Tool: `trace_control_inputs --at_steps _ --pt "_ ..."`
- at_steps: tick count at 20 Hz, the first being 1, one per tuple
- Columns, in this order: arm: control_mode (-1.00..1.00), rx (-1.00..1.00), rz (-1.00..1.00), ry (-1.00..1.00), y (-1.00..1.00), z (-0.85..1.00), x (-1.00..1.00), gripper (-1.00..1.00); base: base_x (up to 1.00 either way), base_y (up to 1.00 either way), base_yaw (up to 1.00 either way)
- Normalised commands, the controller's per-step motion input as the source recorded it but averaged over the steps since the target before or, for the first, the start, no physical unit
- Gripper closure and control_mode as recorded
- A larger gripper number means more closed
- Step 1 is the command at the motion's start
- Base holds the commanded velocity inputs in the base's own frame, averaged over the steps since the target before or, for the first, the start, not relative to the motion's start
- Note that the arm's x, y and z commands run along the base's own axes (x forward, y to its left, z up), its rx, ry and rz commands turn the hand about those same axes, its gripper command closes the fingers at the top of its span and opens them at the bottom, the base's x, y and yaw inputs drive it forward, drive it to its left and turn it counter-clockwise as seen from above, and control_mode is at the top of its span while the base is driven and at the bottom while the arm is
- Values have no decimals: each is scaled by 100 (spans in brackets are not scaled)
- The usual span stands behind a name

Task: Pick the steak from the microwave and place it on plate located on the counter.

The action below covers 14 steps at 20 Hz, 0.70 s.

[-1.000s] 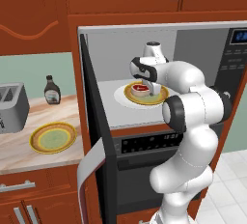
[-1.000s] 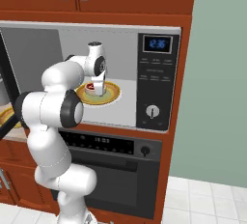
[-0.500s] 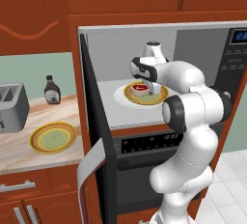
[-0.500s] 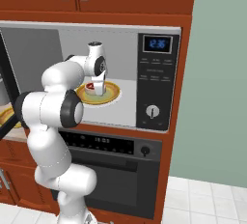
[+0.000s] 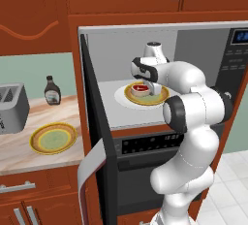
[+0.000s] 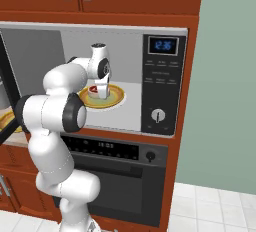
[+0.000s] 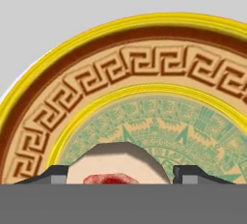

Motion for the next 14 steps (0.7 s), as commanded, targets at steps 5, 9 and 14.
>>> trace_control_inputs --at_steps 5,9,14 --pt "-100 0 0 -1 3 0 -3 100 0 0 0" --pt "-100 0 5 -15 1 0 -11 100 0 0 0" --pt "-100 0 5 -6 -5 25 -39 100 0 0 0"
